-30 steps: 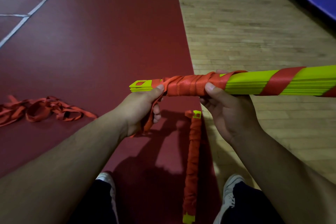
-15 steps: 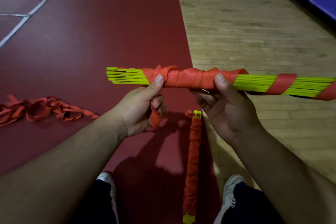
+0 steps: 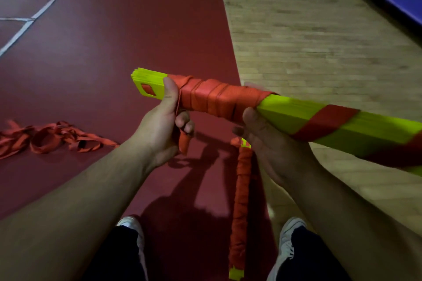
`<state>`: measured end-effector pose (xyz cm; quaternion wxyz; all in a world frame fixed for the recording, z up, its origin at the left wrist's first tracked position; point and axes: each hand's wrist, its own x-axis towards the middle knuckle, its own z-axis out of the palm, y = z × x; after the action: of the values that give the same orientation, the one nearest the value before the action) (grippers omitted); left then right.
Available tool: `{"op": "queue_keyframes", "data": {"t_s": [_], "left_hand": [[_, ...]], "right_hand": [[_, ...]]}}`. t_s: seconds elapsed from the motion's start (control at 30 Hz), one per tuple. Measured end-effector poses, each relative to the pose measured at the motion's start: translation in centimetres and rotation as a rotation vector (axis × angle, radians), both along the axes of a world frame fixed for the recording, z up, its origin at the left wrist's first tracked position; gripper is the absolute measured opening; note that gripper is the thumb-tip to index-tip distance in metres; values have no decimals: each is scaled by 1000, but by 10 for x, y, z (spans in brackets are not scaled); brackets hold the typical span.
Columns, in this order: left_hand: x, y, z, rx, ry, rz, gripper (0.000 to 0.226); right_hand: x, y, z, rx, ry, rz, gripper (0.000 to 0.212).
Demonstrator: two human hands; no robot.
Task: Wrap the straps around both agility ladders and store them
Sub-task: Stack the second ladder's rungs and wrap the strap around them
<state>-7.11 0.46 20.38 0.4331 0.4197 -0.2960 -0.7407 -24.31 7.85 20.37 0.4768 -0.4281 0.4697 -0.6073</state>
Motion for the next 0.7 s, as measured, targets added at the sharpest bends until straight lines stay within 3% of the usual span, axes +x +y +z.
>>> {"op": "queue_keyframes", "data": {"t_s": [0.13, 0.23, 0.3, 0.47, 0.63, 0.7], "left_hand": [[3, -1, 0, -123, -92, -65, 45], [3, 3, 1, -90, -46, -198, 57], [3, 6, 1, -97, -27, -232, 55], [1, 6, 0, -160, 75, -185, 24], [0, 8, 3, -111, 84, -133, 20], [0, 8, 5, -24, 71, -140, 29]], "right_hand": [[2, -3, 7, 73, -331, -43, 76], [-2, 0, 16, 88, -386, -90, 54], [-3, 3, 19, 131, -386, -111, 38], [-5, 2, 23, 190, -301, -171, 45], [-7, 2, 22, 143, -219, -159, 41], [-9, 1, 18, 67, -191, -94, 53]]}}
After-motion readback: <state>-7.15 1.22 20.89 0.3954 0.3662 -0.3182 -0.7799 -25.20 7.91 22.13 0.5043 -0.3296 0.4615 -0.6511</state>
